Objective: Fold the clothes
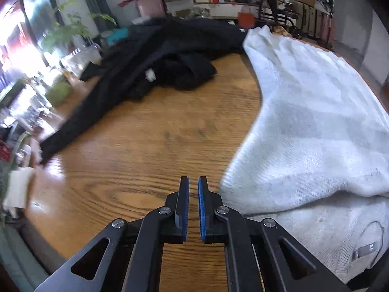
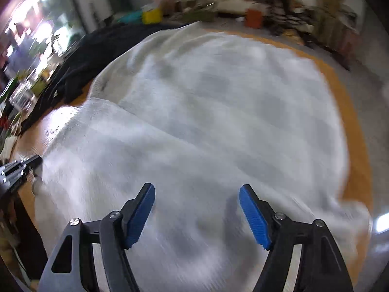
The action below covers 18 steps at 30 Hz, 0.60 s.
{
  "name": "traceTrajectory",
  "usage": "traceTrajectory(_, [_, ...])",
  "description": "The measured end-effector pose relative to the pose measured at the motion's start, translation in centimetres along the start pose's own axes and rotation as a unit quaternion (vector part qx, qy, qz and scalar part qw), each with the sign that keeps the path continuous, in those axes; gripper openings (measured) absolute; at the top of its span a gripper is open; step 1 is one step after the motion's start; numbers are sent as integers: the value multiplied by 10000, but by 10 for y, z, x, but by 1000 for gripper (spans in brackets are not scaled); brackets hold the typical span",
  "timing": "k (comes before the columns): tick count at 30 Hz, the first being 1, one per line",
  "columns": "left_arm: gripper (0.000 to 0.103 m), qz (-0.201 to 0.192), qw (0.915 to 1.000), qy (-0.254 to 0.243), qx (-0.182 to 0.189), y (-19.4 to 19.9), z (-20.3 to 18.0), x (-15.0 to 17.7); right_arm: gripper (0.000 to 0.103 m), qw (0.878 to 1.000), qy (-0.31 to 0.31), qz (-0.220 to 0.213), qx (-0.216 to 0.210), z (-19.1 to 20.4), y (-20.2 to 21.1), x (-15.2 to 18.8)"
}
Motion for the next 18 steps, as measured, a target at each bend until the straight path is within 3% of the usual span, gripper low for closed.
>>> traceTrajectory(3, [16, -506, 9980, 308, 199, 35, 6, -25, 76, 9980, -277, -17, 572, -58, 26, 31])
traceTrajectory(5, [44, -813, 9948, 251, 556, 47, -15, -54, 74, 9966, -534, 16, 622, -82, 28, 34])
traceTrajectory(7, [44, -1028, 9915, 35, 796, 48, -49, -84, 69, 9955, -756, -107, 558, -98, 30, 22])
traceTrajectory(10, [0, -648, 9950, -158, 737, 18, -99, -126, 58, 9933, -946, -379, 553, -116, 27, -12])
traceTrajectory(12, [0, -318, 9936, -123, 1080, -5, -134, -151, 33, 9889, -1367, -107, 570, -139, 4, -35])
traceTrajectory(14, [0, 49, 9962, -257, 833, -46, -162, -177, 23, 9835, -1709, 127, 583, -160, -21, -57])
traceTrajectory(18, [0, 394, 9986, -61, 342, -105, -160, -200, 21, 9790, -1909, 249, 679, -193, -64, -100])
Point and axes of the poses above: each gripper's, at about its wrist camera, not at the fingertips, and y roughly against the way its jaws point, z to its left, x to its underside, the point moved 8 cm from there along -y, roughly the way its jaws point, and after that the axes turned 1 degree about z, right-handed, at the moved point
